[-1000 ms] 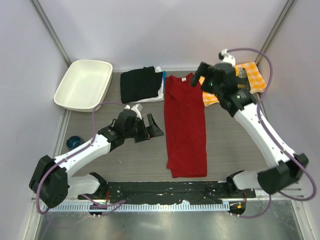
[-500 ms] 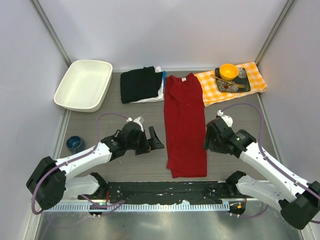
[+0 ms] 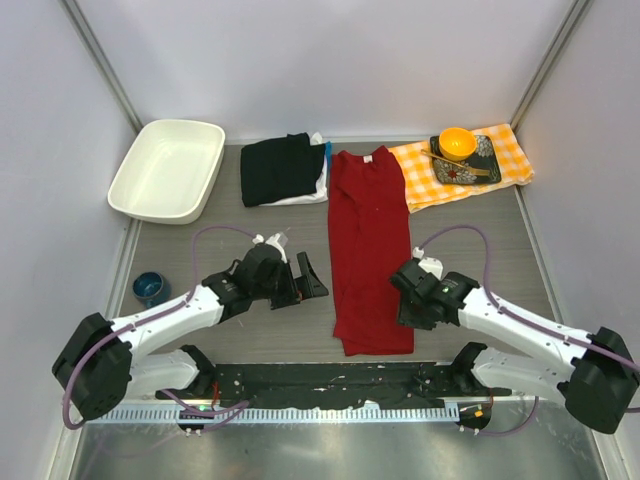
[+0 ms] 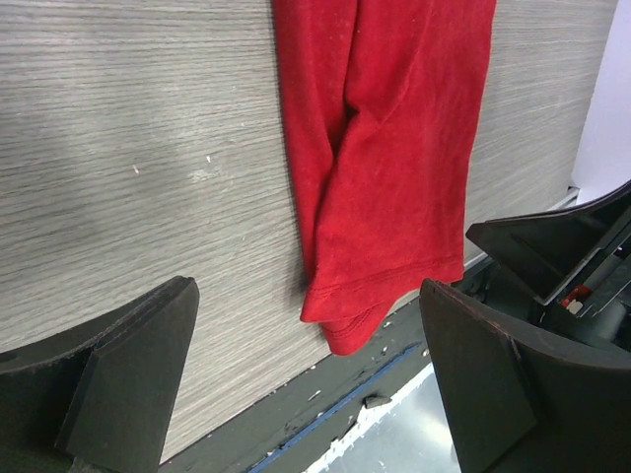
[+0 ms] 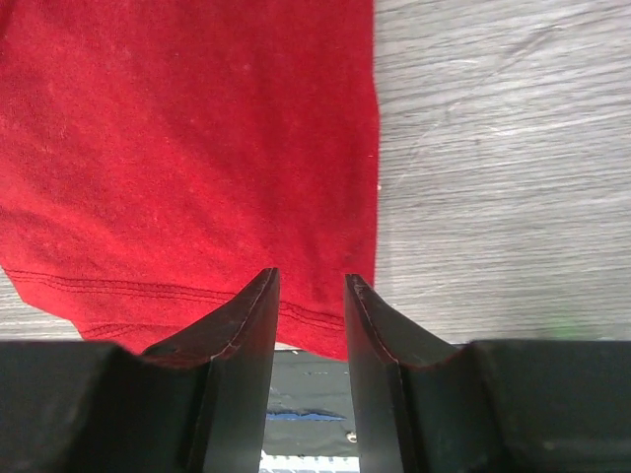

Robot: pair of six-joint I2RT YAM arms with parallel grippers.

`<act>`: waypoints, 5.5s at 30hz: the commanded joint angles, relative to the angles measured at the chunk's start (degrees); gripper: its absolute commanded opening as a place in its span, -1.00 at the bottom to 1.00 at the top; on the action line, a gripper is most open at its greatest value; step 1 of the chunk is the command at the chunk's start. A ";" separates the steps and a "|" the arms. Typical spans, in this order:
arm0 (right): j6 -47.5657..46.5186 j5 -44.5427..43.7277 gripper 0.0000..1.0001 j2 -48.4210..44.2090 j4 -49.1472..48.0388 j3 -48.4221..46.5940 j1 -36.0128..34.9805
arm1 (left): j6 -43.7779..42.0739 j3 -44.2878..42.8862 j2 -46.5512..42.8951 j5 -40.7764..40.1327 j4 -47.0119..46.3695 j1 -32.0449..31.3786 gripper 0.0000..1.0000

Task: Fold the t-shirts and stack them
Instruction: Fold the tshirt

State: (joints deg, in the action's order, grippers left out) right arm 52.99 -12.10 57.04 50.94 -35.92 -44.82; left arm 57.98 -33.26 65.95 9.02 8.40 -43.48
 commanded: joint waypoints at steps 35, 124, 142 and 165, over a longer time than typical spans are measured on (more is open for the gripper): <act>4.66 -2.40 -0.69 6.69 -10.07 5.42 -4.31 | -1.46 2.05 1.20 -0.31 -2.96 0.24 1.00; 3.87 -13.57 0.31 -9.66 -0.75 -0.73 -4.58 | 28.25 2.50 23.78 -20.35 -14.47 -28.59 -0.03; 5.45 -6.21 0.30 -7.20 -4.35 3.57 -4.58 | 26.49 4.95 9.84 -23.69 -3.05 -26.31 -1.00; 15.47 14.91 0.23 -18.36 -17.19 15.79 -4.58 | 23.32 7.33 14.47 -18.86 -10.25 -23.05 -1.00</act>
State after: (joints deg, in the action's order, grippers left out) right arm 65.89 1.02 40.84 35.18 -20.86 -49.08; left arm 82.37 -26.89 78.35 -10.20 -2.57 -66.61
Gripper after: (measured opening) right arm 0.618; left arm 0.024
